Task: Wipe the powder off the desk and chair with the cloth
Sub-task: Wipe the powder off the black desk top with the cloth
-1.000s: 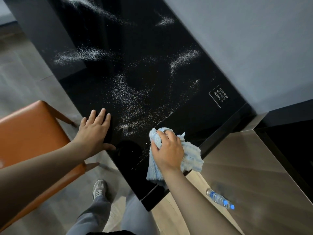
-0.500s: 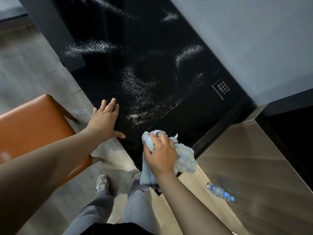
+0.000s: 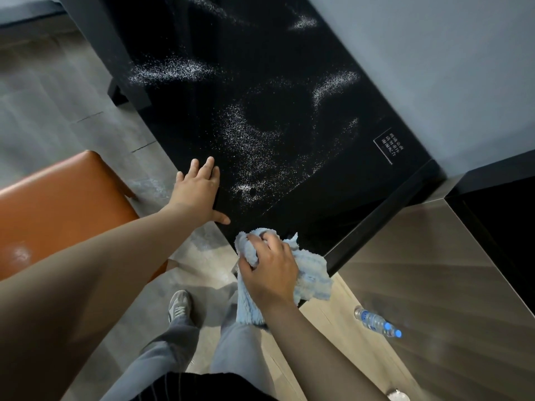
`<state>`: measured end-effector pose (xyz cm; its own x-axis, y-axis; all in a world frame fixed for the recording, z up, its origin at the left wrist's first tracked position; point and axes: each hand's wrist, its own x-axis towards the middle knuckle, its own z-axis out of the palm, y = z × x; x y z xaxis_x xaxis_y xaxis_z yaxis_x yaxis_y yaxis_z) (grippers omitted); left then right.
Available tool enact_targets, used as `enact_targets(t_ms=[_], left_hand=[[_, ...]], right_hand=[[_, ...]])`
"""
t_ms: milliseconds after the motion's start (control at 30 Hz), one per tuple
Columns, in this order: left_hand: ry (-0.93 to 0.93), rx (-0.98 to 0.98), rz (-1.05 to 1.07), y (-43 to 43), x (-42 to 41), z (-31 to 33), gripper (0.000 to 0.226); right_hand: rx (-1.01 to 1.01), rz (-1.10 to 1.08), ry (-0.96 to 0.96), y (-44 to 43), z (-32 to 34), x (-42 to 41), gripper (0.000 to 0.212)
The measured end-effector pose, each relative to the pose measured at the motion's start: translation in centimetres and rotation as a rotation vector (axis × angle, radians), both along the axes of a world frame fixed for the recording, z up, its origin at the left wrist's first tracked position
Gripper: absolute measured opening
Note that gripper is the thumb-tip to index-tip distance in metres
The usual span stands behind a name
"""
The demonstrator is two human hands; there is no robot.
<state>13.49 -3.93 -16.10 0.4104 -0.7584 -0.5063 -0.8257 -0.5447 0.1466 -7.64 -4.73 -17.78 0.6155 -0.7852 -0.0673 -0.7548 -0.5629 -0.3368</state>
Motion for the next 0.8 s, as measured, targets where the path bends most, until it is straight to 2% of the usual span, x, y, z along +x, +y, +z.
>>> enact_targets(t_ms=[300, 467, 800], left_hand=[[-0.003, -0.011, -0.002, 0.0, 0.1, -0.4, 0.124], [0.003, -0.007, -0.007, 0.0, 0.3, -0.4, 0.125], [-0.028, 0.062, -0.023, -0.7, -0.3, 0.9, 0.122]], right_hand=[[0.198, 0.135, -0.019, 0.4, 1.7, -0.4, 0.034], [0.144, 0.005, -0.188, -1.8, 3.8, -0.2, 0.026], [0.087, -0.215, -0.269, -11.6, 8.0, -2.0, 0.029]])
